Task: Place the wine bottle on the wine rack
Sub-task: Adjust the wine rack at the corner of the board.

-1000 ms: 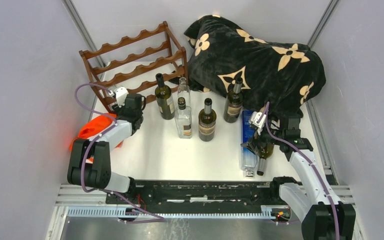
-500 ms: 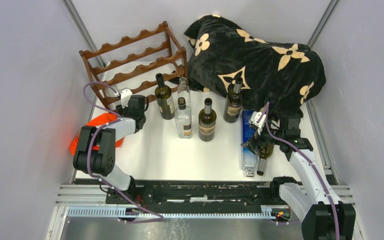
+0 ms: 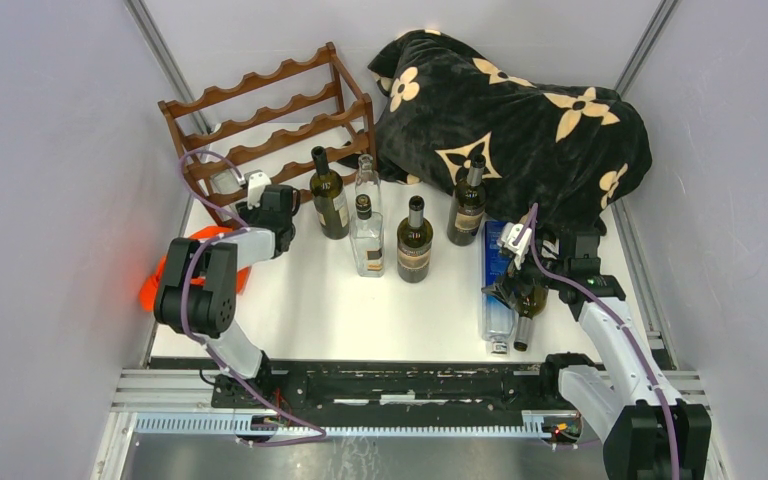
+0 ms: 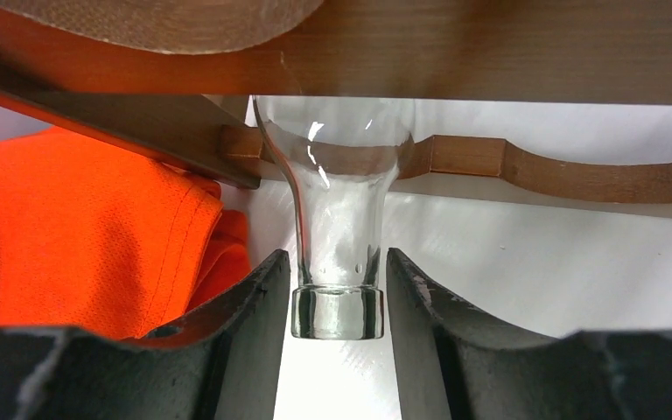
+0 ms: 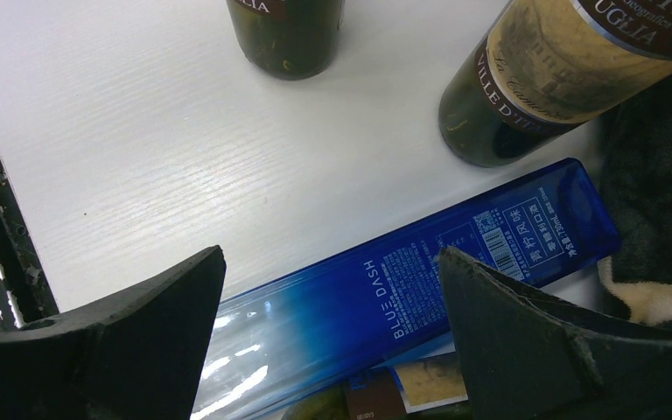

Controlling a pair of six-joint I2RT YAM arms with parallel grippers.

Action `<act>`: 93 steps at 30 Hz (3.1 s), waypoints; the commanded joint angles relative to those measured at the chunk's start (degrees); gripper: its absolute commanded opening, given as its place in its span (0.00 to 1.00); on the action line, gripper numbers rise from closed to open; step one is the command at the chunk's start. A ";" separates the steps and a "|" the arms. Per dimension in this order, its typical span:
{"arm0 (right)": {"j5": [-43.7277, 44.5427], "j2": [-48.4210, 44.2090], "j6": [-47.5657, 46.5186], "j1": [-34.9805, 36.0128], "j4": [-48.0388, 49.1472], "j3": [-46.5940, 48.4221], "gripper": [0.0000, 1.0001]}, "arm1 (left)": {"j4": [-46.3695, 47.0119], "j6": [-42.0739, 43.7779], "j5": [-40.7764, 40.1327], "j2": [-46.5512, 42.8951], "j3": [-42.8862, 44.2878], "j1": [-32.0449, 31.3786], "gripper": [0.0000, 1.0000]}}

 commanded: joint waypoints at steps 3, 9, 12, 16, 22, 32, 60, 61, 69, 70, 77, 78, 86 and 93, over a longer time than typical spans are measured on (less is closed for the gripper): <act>0.04 0.06 -0.90 0.52 1.13 1.39 0.98 | 1.65 4.13 -4.51 2.32 2.76 0.17 0.50; 0.04 0.13 -0.95 0.80 1.07 1.38 0.98 | -0.29 5.01 -5.51 2.46 3.94 -0.42 0.47; 0.12 0.18 -0.96 0.89 1.05 1.38 0.98 | -1.71 5.25 -6.42 1.89 4.44 -0.75 0.58; 0.21 0.13 -0.98 0.99 1.05 1.38 0.98 | -2.38 5.45 -7.27 0.84 4.39 -1.36 0.58; 0.30 0.16 -0.99 1.24 1.04 1.38 0.98 | -3.09 5.89 -8.25 -0.43 4.39 -2.28 0.52; 0.55 0.34 -0.99 1.52 1.05 1.47 0.98 | -3.99 7.07 -8.45 -1.50 5.69 -2.49 0.52; 0.52 -0.37 -1.12 1.87 0.86 1.56 0.98 | -6.44 3.83 -2.28 4.03 1.86 -2.43 0.02; 0.56 -0.43 -1.17 1.91 0.80 1.56 0.98 | -6.45 3.93 -2.43 4.23 2.06 -2.42 0.02; 0.57 -0.56 -1.43 2.24 0.52 1.73 0.98 | -5.72 6.45 -3.33 5.53 4.08 -1.51 0.02; 0.57 -0.58 -1.50 2.26 0.52 1.68 0.98 | -5.60 6.62 -3.34 5.62 4.30 -1.33 0.02; 0.81 -0.39 -1.52 2.22 0.48 1.64 0.98 | -5.47 8.06 -3.18 5.87 6.35 -0.31 0.02; 0.83 -0.30 -1.52 2.25 0.42 1.64 0.98 | -5.42 8.09 -3.12 5.74 6.63 -0.22 0.02; 0.98 -0.11 -1.61 2.23 0.52 1.64 0.98 | -4.72 9.83 -2.76 6.41 8.19 0.85 0.02; 1.09 0.00 -1.61 2.31 0.51 1.64 0.98 | -4.60 10.92 -2.20 8.49 9.46 1.90 0.02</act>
